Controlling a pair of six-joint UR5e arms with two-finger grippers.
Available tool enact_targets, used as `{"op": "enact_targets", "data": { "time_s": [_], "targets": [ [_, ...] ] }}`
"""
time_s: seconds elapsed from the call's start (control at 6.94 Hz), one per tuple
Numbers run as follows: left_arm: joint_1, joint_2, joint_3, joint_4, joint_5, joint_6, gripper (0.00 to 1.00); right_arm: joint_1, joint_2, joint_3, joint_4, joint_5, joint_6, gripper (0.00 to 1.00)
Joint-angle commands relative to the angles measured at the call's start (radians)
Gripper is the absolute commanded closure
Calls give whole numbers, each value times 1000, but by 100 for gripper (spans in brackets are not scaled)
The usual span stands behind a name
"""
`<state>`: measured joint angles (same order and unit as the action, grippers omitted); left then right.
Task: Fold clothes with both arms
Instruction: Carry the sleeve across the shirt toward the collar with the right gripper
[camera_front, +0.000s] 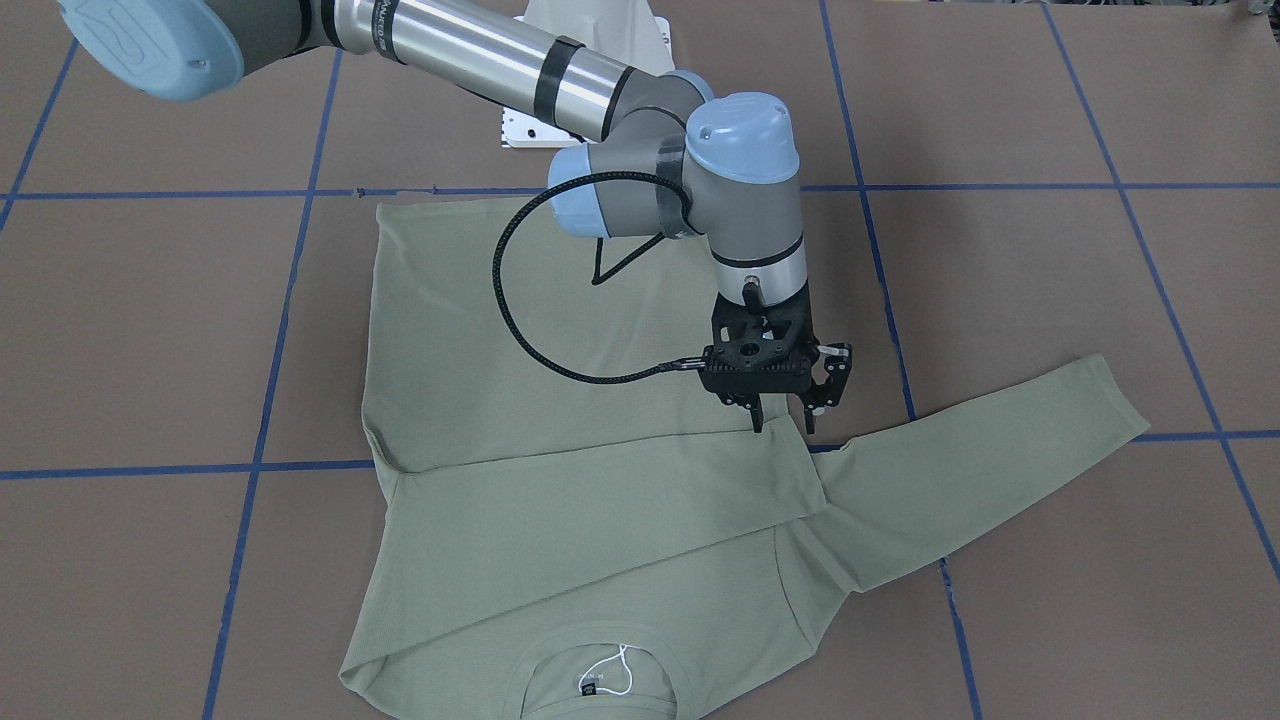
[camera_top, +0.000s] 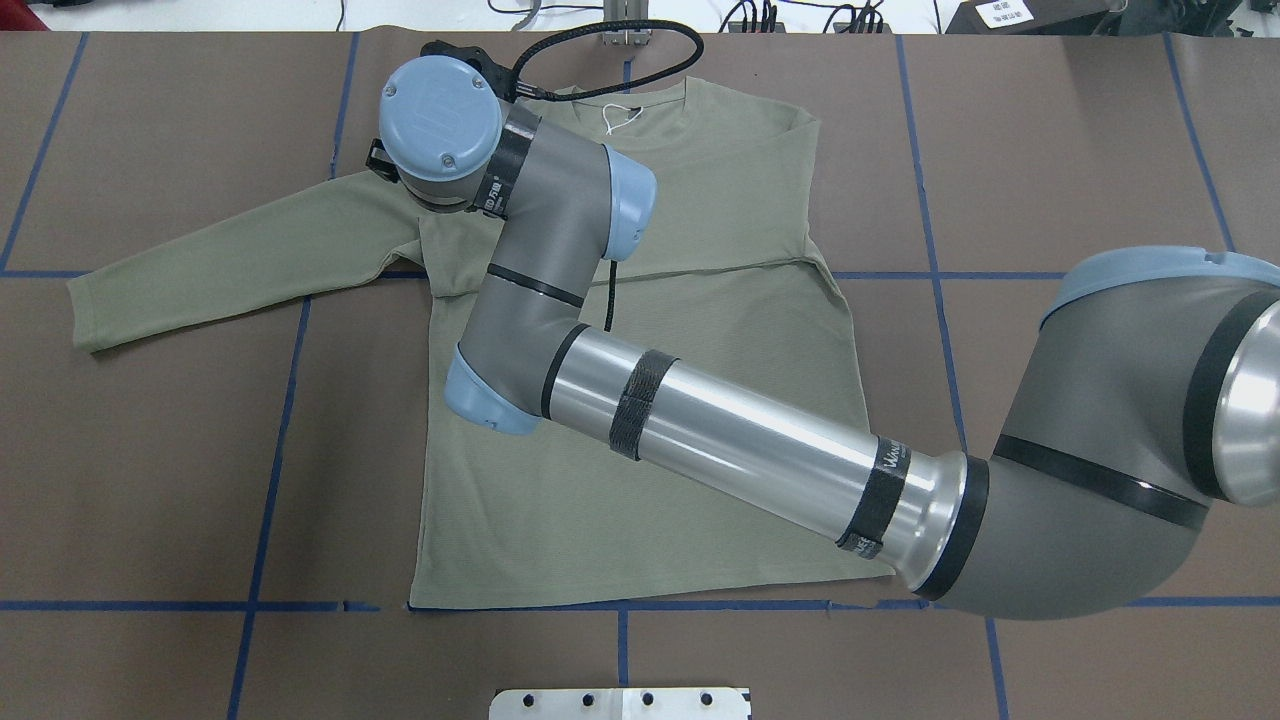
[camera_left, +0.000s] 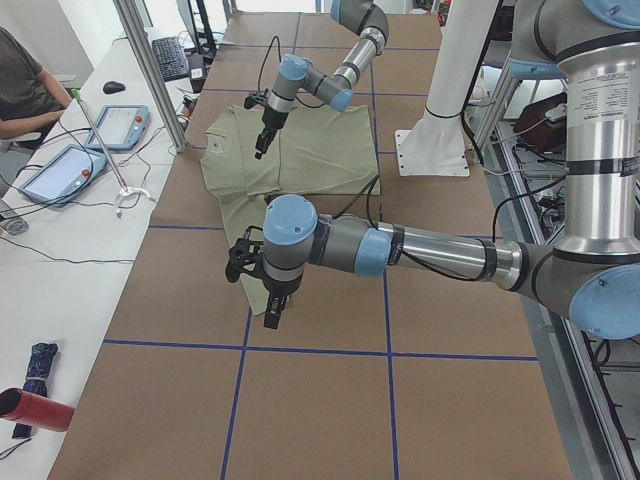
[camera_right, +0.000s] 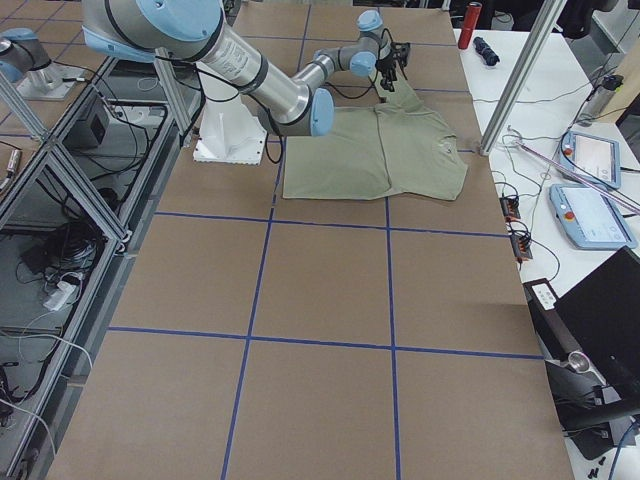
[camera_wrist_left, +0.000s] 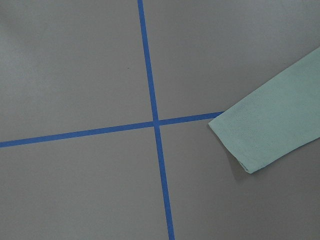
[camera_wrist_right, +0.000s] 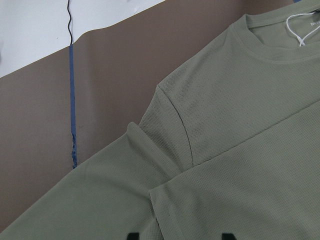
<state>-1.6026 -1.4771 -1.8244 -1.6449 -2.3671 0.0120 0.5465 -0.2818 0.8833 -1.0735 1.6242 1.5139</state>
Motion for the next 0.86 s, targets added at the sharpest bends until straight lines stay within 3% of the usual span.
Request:
{"op": "enact_targets", "data": {
  "time_s": [0.0, 0.14, 0.29, 0.43, 0.58, 0.72],
  "targets": [
    [32, -3, 11, -121, -3, -1, 0, 16, -29, 59, -11, 8, 50, 1],
    [91, -2, 29, -166, -4, -6, 0, 53, -130, 203, -96, 69, 55, 1],
    [114, -21, 98, -211, -4, -6, 0, 114, -246, 342, -162, 206, 43, 1],
    [124, -37, 182, -293, -11, -9, 0, 163, -374, 468, -166, 288, 43, 1],
    [163, -96, 300, -361, -53, -120, 0, 202, -511, 597, -166, 311, 35, 0],
    [264, -129, 366, -444, -47, -282, 3, 272, -640, 694, -166, 412, -50, 0]
  ]
}}
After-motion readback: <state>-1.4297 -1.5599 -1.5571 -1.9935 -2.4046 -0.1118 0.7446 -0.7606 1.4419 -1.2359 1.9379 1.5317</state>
